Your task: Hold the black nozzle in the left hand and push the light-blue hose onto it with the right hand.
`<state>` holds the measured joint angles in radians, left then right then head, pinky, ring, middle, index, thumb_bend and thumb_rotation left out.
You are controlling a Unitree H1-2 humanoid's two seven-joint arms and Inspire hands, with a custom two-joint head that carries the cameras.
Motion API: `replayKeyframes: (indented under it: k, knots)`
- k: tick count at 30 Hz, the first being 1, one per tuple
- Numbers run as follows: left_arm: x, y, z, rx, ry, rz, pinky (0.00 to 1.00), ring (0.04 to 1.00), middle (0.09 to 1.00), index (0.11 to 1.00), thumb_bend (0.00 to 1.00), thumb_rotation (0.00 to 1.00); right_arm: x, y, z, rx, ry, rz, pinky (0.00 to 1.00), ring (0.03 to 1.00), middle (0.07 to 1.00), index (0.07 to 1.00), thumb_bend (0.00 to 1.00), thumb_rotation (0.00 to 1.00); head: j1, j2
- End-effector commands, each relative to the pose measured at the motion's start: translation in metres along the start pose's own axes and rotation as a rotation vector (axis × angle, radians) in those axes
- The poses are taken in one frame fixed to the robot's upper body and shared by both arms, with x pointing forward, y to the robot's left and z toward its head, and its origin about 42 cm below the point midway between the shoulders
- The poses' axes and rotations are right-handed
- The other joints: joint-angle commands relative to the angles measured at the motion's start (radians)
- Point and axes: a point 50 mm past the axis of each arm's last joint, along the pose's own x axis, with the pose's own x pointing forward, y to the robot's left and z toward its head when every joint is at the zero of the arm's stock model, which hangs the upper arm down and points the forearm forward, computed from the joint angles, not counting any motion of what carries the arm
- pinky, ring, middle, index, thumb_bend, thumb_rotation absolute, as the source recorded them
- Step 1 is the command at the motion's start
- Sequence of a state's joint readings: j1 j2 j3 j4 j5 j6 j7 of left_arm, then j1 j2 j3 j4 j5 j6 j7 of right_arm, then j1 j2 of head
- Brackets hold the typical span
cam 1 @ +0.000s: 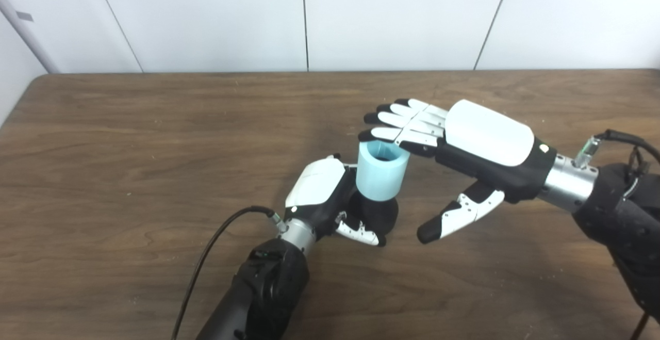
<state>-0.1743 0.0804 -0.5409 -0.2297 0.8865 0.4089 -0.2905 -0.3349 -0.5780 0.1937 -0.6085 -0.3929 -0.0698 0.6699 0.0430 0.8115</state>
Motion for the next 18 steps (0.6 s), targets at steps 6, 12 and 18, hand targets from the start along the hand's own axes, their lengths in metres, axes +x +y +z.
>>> replayKeyframes:
  k: [6,12,18]
  knots:
    - [-0.006,-0.026,-0.024,-0.01,0.112,-0.163,1.0,0.794,0.533,0.472,0.52,0.0,-0.002,-0.004,0.003,-0.055,-0.023,-0.023,1.0,1.0,0.986,0.927,0.58,1.0,-0.002,0.002]
    - [-0.005,-0.028,-0.022,-0.012,0.113,-0.164,1.0,0.791,0.514,0.482,0.52,0.0,0.001,0.001,0.004,-0.032,-0.033,-0.015,1.0,1.0,0.986,0.927,0.59,1.0,0.001,0.004]
    - [-0.006,-0.026,-0.023,-0.012,0.113,-0.164,1.0,0.801,0.527,0.475,0.52,0.0,0.0,0.006,0.001,-0.033,-0.035,-0.001,1.0,1.0,0.985,0.924,0.58,1.0,-0.001,0.006]
